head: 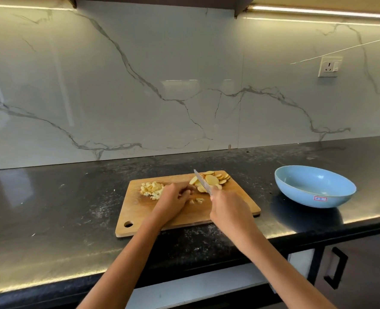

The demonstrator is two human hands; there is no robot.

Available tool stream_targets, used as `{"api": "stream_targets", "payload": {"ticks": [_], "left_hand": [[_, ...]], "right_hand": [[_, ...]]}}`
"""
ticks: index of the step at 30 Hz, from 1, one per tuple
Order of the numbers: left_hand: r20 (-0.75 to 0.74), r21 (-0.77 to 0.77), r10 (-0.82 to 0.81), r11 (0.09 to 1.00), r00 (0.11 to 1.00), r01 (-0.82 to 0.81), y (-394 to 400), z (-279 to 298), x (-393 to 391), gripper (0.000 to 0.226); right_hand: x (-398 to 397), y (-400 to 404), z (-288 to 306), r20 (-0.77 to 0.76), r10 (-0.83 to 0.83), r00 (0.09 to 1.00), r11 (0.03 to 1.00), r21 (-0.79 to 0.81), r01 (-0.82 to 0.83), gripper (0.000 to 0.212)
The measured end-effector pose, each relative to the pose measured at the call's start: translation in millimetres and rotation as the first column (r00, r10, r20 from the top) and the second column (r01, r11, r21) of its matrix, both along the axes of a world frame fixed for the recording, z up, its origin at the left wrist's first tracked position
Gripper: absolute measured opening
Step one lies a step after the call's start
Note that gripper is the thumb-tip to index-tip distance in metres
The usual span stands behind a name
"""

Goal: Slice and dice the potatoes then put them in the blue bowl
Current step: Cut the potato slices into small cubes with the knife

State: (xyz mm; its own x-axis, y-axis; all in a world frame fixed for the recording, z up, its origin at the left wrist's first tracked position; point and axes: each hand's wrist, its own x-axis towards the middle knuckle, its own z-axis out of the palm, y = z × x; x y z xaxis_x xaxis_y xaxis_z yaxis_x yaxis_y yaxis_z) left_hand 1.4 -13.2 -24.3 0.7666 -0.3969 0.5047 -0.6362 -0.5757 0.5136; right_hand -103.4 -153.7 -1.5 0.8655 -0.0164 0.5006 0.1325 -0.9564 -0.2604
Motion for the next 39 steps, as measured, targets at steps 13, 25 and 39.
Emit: {"api": "stream_targets", "payload": {"ticks": [13, 25, 39], "left_hand": [[0.024, 0.338, -0.111, 0.936, 0.994, 0.096, 19.7, 5.4, 17.5, 0.006], [-0.008, 0.265, 0.096, 0.960, 0.995, -0.091, 50.5, 21.6, 37.5, 0.018], [-0.160, 0.302, 0.138, 0.950, 0.978, -0.084, -32.0, 12.5, 71.6, 0.052]], "right_hand": [[90.0, -7.0, 4.3, 0.395, 0.159, 0.905, 0.873, 0.371, -0.316, 0.033], [152.1, -15.0, -8.1, 0.525, 0.085, 0.847, 0.849, 0.407, -0.337, 0.032], [156.6, -22.5, -10.8, 0.487, 0.016, 0.873, 0.849, 0.454, -0.269, 0.035]]}}
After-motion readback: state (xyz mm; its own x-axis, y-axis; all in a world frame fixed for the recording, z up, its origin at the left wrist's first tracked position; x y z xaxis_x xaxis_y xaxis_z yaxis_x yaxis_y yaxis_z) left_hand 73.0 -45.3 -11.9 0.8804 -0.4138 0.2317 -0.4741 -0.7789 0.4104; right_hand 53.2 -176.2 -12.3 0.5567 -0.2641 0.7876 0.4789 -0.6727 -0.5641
